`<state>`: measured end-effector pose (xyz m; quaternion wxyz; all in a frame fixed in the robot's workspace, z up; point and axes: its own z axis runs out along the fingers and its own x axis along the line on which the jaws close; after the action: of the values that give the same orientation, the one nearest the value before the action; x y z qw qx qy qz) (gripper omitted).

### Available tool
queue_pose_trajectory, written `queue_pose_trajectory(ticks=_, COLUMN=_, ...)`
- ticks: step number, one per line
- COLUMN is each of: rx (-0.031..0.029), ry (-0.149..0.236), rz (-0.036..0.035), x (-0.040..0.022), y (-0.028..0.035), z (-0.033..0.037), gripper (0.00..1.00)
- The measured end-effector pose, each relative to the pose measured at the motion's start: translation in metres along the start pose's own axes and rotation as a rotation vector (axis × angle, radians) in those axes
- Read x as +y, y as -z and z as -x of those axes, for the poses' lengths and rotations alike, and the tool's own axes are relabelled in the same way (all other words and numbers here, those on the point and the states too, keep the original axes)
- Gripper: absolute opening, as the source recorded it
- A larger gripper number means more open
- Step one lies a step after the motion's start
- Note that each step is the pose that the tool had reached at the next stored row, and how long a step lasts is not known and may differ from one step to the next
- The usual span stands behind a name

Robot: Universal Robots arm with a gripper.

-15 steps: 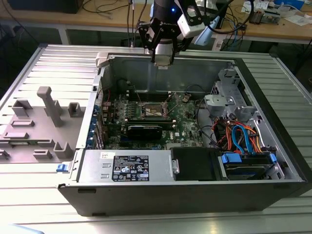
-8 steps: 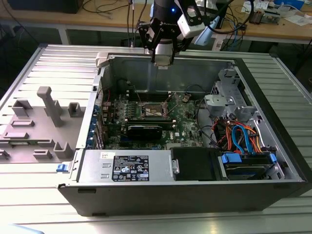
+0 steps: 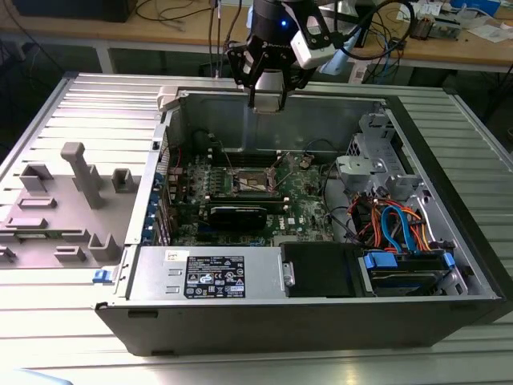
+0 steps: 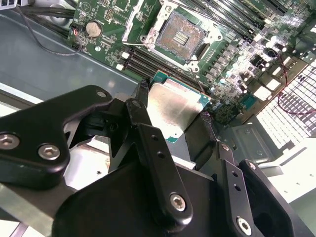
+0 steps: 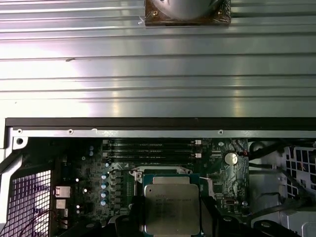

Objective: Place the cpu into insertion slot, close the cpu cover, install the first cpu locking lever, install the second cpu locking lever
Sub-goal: 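Place the cpu into insertion slot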

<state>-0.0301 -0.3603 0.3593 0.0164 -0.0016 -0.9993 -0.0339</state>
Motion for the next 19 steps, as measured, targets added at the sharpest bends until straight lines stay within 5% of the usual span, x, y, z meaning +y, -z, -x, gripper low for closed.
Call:
queue_pose_trajectory(ticks=12, rx=0.0, ry=0.0, rz=0.0001, x=-0.0154, y=-0.0033, z=-0.0011, gripper=0.54)
queue_pose_trajectory(ticks=19, rx=0.0, ry=0.0, rz=-0.0001, x=-0.0158, y=-0.0039, z=-0.001, gripper=0.54)
